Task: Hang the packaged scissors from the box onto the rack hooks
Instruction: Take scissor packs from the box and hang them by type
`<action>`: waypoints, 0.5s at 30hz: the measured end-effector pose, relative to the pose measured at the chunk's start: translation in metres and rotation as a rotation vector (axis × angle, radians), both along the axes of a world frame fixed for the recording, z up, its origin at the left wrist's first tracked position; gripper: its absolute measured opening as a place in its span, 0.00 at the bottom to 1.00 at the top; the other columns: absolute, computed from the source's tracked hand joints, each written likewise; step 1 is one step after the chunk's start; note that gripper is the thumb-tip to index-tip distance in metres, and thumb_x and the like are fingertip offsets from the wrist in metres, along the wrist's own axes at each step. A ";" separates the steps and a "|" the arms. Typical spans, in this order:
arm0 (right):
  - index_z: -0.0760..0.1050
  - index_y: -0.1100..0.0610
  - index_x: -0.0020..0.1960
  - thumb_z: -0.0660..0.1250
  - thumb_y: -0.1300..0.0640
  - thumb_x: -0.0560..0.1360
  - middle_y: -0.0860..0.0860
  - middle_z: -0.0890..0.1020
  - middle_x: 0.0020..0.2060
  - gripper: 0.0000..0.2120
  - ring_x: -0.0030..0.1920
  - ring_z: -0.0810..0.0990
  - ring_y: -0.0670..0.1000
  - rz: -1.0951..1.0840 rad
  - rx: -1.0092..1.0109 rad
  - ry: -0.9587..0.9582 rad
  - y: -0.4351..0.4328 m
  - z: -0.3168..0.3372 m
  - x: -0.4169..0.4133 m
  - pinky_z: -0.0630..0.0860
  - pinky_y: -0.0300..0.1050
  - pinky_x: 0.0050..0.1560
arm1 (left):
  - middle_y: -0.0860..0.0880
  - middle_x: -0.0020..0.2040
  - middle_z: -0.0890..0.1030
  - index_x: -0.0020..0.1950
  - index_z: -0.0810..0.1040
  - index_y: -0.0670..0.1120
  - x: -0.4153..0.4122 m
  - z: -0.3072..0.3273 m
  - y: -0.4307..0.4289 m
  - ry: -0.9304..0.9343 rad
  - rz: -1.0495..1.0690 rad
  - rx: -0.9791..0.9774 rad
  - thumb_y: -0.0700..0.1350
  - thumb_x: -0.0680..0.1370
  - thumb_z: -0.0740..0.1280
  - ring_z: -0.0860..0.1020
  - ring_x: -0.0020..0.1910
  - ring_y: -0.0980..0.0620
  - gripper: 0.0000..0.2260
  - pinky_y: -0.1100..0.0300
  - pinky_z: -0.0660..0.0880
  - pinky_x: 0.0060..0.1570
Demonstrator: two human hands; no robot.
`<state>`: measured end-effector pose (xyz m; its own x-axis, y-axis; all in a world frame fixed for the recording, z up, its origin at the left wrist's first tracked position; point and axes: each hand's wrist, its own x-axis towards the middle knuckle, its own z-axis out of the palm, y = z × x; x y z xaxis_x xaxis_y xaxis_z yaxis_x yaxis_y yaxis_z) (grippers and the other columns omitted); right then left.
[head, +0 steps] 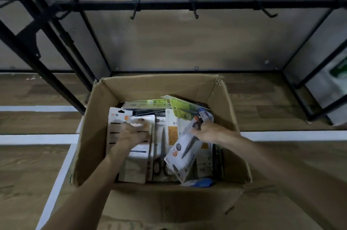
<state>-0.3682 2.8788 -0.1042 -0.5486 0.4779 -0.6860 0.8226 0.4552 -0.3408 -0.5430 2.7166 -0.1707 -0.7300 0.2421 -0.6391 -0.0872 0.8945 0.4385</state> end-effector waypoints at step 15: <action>0.61 0.54 0.75 0.67 0.52 0.79 0.48 0.63 0.68 0.28 0.72 0.63 0.49 -0.097 -0.059 0.449 -0.069 -0.033 -0.022 0.63 0.46 0.69 | 0.51 0.74 0.68 0.70 0.71 0.56 -0.002 0.006 -0.016 -0.237 -0.066 0.407 0.79 0.63 0.67 0.67 0.74 0.46 0.42 0.44 0.74 0.65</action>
<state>-0.3905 2.8094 -0.1375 -0.7523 0.5089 -0.4184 0.6256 0.3528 -0.6958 -0.5451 2.7002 -0.1644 -0.5501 0.5483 -0.6299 -0.1762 0.6611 0.7293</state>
